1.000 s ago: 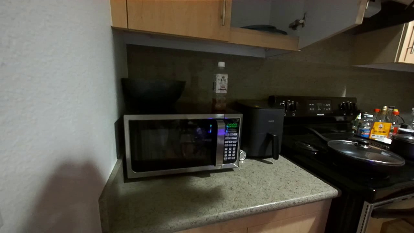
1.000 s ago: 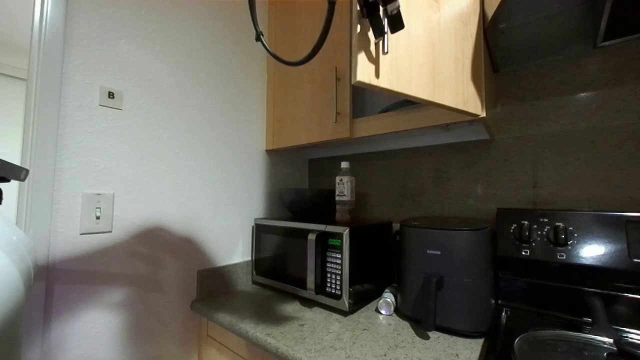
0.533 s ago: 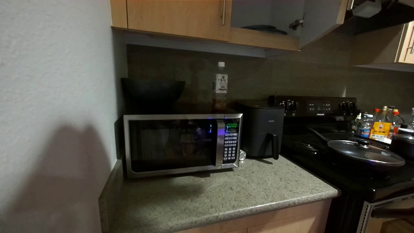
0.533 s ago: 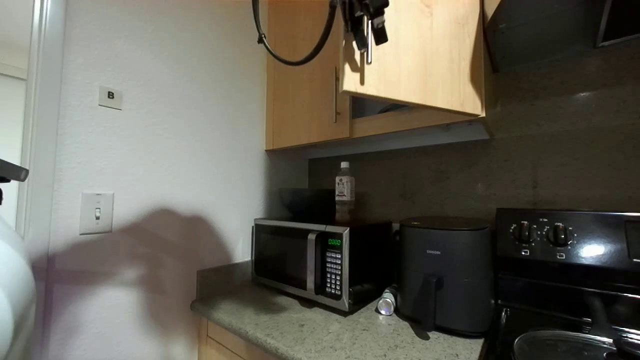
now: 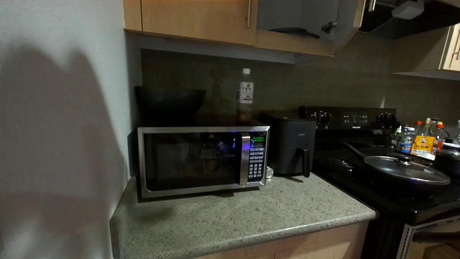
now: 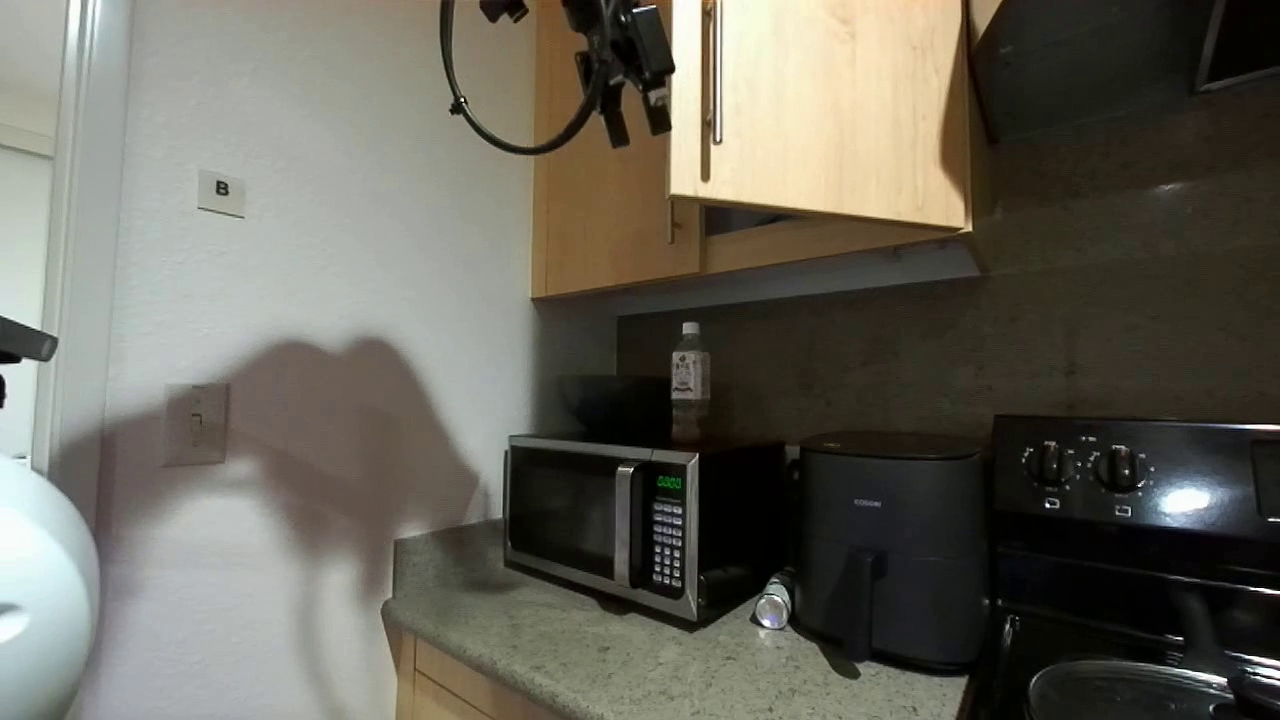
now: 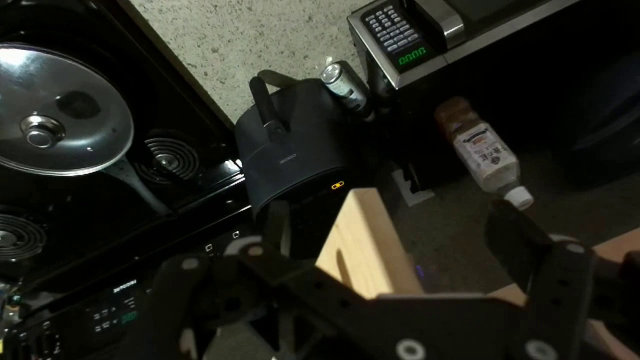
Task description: Close the door of the top cabinet
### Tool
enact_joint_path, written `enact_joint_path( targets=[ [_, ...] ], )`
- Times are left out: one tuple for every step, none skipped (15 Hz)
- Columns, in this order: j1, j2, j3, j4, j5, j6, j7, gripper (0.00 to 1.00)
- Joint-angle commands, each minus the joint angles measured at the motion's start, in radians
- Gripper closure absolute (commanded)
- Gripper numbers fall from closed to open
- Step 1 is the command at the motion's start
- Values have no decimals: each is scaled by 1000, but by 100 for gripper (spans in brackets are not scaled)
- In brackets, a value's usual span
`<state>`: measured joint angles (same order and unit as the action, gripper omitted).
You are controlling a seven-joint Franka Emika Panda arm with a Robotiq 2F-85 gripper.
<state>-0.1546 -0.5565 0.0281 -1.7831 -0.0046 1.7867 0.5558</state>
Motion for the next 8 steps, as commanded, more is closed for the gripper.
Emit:
enact_joint_path(
  targets=[
    [-3, -1, 11, 3, 4, -2, -7, 0],
    [-3, -3, 14, 4, 3, -2, -7, 0],
    [-3, -3, 14, 4, 3, -2, -7, 0],
    [-4, -2, 13, 4, 3, -2, -7, 0],
    [-4, -1, 12, 4, 3, -2, -7, 0],
    [-6, -19, 2, -7, 11, -25, -6, 0],
    [-8, -37, -9, -21, 19, -38, -4, 0],
    [-20, -57, -12, -39, 12, -32, 14, 0]
  ],
)
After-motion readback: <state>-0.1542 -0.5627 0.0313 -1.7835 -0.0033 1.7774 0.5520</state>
